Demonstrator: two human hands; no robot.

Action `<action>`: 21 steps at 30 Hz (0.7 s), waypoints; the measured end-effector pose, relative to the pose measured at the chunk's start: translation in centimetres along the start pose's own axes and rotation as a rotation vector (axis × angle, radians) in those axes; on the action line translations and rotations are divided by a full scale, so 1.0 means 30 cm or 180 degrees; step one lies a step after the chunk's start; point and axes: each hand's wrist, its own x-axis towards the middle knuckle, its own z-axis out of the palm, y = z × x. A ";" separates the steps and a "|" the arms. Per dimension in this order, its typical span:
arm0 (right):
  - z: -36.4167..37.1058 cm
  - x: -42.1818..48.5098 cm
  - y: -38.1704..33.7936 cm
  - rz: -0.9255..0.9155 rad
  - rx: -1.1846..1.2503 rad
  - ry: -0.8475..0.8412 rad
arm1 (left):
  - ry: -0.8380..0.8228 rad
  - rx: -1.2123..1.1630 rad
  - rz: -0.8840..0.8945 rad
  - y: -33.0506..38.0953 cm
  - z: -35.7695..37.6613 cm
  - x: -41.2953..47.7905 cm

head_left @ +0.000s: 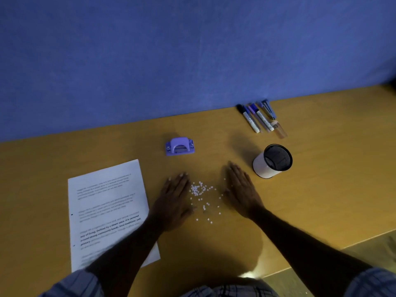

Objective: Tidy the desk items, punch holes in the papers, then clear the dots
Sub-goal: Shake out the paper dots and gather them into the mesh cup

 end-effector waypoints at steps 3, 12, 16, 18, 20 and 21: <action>0.033 0.000 -0.027 0.0110 -0.0077 -0.0011 | -0.0053 -0.0015 0.0190 0.052 0.032 -0.049; 0.106 -0.098 -0.201 -0.1037 -0.0242 -0.0069 | -0.0028 -0.0186 0.0249 0.091 0.049 -0.144; 0.072 -0.067 -0.196 -0.1381 -0.0403 -0.0180 | 0.0182 -0.0203 -0.0026 0.055 0.031 -0.170; 0.039 -0.008 -0.199 -0.1035 -0.0383 -0.0282 | 0.0144 -0.0077 -0.0283 0.037 0.021 -0.167; 0.020 0.048 -0.213 -0.0830 -0.0366 -0.0472 | 0.0047 0.0027 -0.0578 0.020 0.011 -0.158; 0.019 0.065 -0.225 -0.0846 -0.0421 -0.0533 | -0.0001 0.0054 -0.0677 0.012 0.008 -0.155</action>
